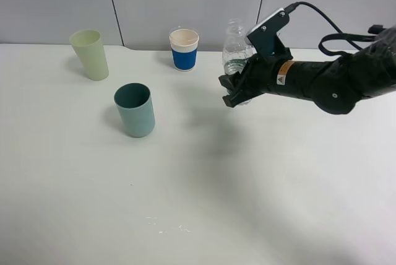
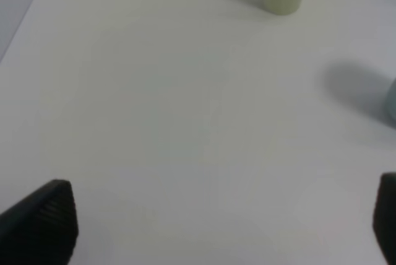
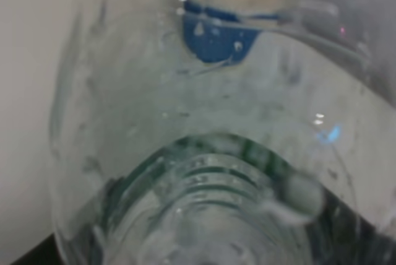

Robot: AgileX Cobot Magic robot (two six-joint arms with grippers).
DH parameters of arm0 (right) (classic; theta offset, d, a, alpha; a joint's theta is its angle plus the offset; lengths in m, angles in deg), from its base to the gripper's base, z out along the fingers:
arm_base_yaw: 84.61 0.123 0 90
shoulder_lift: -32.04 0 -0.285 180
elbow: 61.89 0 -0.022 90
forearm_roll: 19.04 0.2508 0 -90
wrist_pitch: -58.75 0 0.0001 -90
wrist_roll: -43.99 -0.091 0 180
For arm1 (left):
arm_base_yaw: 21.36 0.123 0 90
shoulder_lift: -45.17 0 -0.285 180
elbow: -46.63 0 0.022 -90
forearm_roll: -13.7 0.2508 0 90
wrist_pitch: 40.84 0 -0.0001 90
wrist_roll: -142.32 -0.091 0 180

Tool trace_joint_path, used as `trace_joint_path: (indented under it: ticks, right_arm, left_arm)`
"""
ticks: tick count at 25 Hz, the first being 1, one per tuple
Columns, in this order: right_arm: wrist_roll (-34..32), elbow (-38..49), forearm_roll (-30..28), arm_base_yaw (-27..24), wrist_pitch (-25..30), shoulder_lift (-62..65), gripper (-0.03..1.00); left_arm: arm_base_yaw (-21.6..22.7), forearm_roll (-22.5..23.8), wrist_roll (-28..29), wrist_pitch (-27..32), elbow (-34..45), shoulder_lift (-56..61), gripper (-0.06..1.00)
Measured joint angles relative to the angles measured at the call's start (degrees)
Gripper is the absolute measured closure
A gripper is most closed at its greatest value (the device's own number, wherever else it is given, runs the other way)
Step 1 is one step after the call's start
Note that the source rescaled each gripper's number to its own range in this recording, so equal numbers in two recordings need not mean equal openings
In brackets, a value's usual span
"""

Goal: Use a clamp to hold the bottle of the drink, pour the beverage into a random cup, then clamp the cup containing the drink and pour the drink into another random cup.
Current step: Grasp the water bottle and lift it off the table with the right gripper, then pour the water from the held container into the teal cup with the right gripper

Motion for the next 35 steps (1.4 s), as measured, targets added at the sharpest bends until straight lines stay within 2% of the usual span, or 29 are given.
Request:
trace_joint_path:
  ticks: [5,9,15,21,28,31,35]
  right_arm:
    - [0.6,-6.4,-0.3,3.5,3.8,0.0,0.97]
    - [0.6,-10.4,-2.9,5.3,7.0,-0.1,0.97]
    - [-2.5,-17.5,-7.1,6.9,16.8,-1.1,0.97]
    - [-7.9,-23.8,-16.5,9.5,26.2,-5.0,0.97]
    - [-10.9,-29.2,-29.9,13.0,28.2,-8.5,0.97]
    - [-11.0,-31.2,-35.8,13.8,30.6,-10.0,0.97]
    - [-11.3,-33.7,-40.5,14.6,33.4,-11.8,0.97]
  left_arm:
    - [0.0,0.0,0.0,0.0,0.0,0.0,0.05]
    - [0.0,0.0,0.0,0.0,0.0,0.0,0.05]
    - [0.0,0.0,0.0,0.0,0.0,0.0,0.05]
    - [0.0,0.0,0.0,0.0,0.0,0.0,0.05]
    - [0.0,0.0,0.0,0.0,0.0,0.0,0.05]
    - [0.0,0.0,0.0,0.0,0.0,0.0,0.05]
    - [0.0,0.0,0.0,0.0,0.0,0.0,0.05]
